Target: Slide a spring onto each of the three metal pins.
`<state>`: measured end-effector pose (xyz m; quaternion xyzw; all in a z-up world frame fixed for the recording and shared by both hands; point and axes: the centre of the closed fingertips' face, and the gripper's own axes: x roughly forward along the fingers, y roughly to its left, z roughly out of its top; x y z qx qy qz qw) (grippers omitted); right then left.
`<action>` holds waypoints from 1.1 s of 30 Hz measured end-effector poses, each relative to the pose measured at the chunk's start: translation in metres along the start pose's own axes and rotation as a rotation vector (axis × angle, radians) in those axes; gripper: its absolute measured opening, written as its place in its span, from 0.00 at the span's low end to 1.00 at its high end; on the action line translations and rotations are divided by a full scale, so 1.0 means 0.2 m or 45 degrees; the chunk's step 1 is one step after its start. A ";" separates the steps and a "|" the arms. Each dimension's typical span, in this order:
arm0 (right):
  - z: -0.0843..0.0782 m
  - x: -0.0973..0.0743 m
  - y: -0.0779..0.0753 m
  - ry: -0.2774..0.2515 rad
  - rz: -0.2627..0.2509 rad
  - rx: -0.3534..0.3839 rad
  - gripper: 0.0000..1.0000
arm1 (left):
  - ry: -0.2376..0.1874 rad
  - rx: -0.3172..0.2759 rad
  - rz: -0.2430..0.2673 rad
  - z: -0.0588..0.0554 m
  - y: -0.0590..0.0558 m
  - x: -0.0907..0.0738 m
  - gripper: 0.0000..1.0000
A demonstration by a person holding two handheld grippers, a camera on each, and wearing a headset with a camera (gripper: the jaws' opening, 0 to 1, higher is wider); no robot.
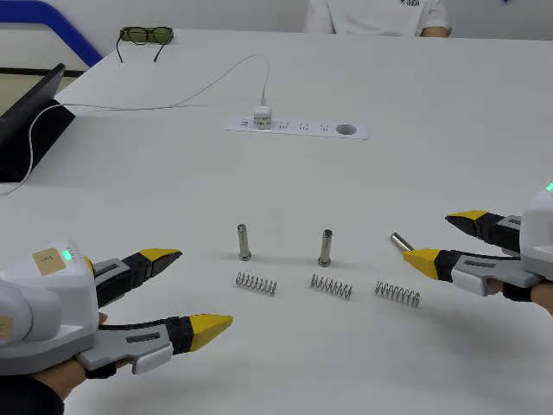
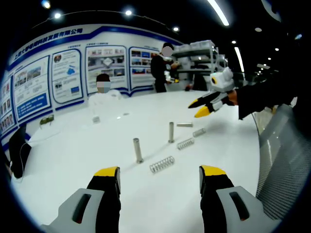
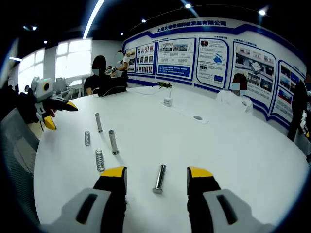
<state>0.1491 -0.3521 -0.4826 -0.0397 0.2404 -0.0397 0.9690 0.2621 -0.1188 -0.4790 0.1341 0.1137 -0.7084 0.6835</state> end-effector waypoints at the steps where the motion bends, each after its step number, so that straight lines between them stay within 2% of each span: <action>1: 0.00 0.01 -0.01 0.010 -0.005 -0.002 0.50 | 0.000 -0.001 0.000 0.00 0.00 0.00 0.67; 20: -0.05 0.15 -0.04 0.148 -0.024 0.003 0.32 | 0.009 -0.002 0.004 -0.01 -0.01 0.00 0.66; 33: -0.12 0.22 -0.06 0.253 -0.027 0.043 0.22 | 0.018 -0.009 0.007 -0.03 -0.01 0.00 0.65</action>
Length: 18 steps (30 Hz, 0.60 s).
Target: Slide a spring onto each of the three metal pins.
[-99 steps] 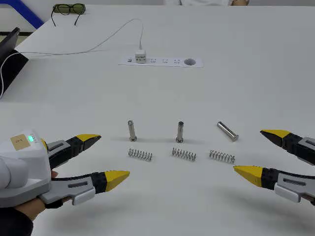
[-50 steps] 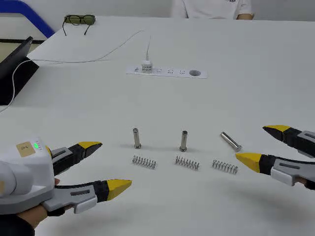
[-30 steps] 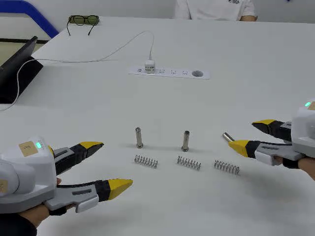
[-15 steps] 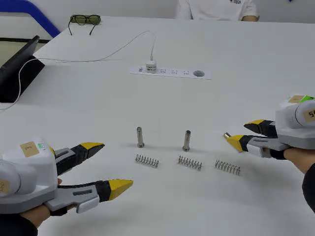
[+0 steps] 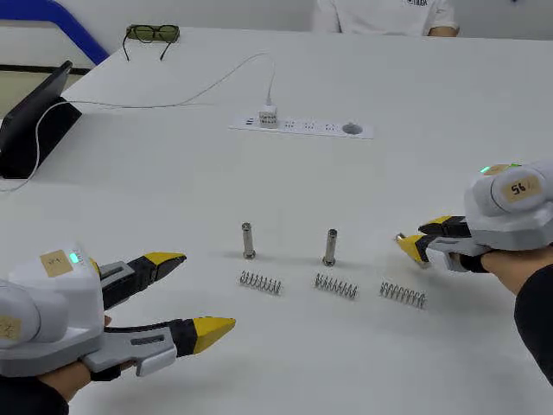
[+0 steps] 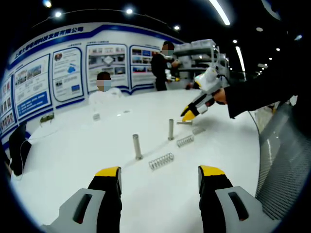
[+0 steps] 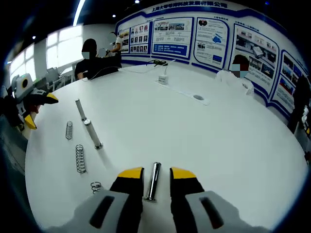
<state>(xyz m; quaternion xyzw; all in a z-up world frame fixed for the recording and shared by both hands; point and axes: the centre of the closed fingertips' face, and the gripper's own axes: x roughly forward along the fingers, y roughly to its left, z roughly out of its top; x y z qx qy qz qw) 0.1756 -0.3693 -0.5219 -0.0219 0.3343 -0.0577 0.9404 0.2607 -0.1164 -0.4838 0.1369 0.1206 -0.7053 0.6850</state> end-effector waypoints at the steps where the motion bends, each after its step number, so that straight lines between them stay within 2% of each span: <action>1: 0.00 0.01 0.00 0.007 0.004 0.005 0.22 | 0.001 0.000 0.000 0.00 0.00 0.00 0.65; 8: 0.02 0.04 0.01 0.036 0.008 0.013 0.19 | 0.005 0.003 -0.005 0.00 -0.01 0.00 0.65; 18: -0.01 0.07 0.01 0.086 0.011 0.069 0.15 | 0.009 -0.004 -0.002 -0.01 -0.01 -0.01 0.65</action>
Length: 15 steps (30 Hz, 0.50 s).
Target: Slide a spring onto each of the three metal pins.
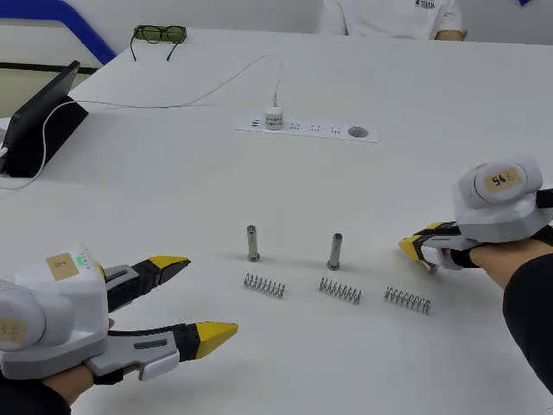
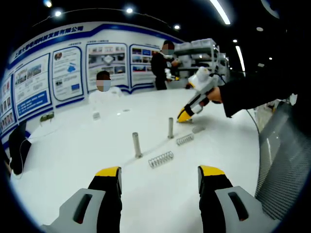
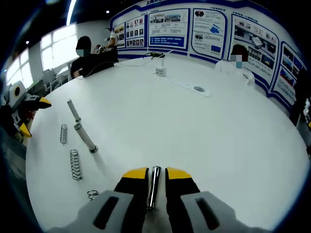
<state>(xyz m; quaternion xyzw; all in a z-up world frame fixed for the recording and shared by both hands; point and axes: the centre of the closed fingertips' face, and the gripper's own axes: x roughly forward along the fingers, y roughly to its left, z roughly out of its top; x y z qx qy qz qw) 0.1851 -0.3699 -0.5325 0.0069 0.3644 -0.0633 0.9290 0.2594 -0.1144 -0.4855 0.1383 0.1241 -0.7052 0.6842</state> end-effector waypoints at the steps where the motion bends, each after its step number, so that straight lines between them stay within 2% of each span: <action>1: 0.00 0.00 0.00 -0.001 0.002 0.005 0.15 | 0.000 0.000 0.000 0.00 0.00 0.00 0.65; 15: -0.02 0.03 0.01 0.036 0.008 0.038 0.11 | 0.000 -0.008 0.006 -0.01 0.00 0.00 0.65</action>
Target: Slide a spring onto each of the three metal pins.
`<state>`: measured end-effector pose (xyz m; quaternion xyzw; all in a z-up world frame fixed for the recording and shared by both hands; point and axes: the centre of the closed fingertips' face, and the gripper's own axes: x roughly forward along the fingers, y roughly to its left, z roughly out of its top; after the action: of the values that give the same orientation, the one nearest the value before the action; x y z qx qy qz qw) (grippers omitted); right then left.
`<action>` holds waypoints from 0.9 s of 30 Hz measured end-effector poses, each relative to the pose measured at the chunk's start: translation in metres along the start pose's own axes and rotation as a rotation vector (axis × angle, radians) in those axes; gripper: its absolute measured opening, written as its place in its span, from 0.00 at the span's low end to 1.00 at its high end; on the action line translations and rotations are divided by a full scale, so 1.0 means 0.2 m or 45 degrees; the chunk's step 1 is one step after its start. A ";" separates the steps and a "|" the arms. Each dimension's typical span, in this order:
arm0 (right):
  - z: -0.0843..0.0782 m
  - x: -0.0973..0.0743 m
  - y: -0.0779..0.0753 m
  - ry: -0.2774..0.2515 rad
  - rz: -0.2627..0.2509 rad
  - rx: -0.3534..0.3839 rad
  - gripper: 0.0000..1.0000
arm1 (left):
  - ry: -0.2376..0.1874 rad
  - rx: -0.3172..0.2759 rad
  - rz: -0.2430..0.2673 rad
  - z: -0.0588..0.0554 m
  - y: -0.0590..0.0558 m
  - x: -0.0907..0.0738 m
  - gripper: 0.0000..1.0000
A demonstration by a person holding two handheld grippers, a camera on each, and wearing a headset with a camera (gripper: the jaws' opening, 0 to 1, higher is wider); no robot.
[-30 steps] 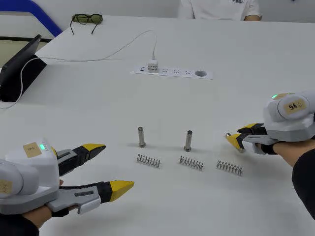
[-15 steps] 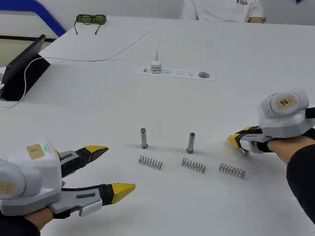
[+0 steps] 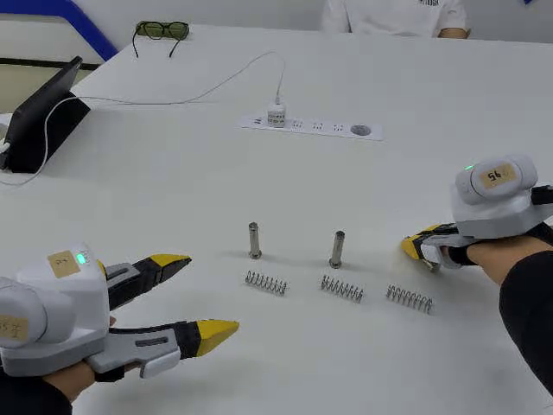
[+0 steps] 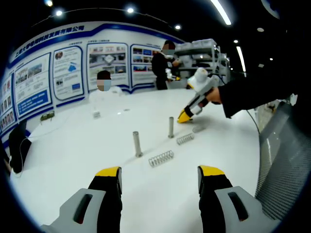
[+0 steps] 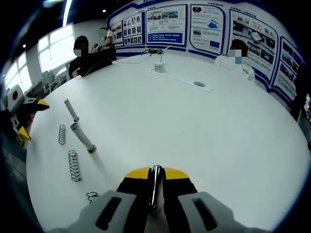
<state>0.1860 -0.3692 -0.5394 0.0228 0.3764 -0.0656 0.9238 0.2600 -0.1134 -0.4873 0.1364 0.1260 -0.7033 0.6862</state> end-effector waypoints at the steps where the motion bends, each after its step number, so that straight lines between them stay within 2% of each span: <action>1: 0.00 0.00 0.00 -0.001 0.000 0.002 0.11 | 0.000 -0.001 0.000 0.00 0.00 0.00 0.65; 14: 0.00 0.00 0.00 0.010 -0.010 0.011 0.09 | -0.002 -0.002 0.005 0.00 0.00 0.00 0.64; 27: 0.03 -0.07 0.00 -0.033 -0.020 0.000 0.09 | -0.004 0.005 0.003 0.01 0.00 0.00 0.64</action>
<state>0.1798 -0.3686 -0.5259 0.0188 0.3647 -0.0732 0.9281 0.2603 -0.1144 -0.4857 0.1368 0.1233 -0.7030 0.6869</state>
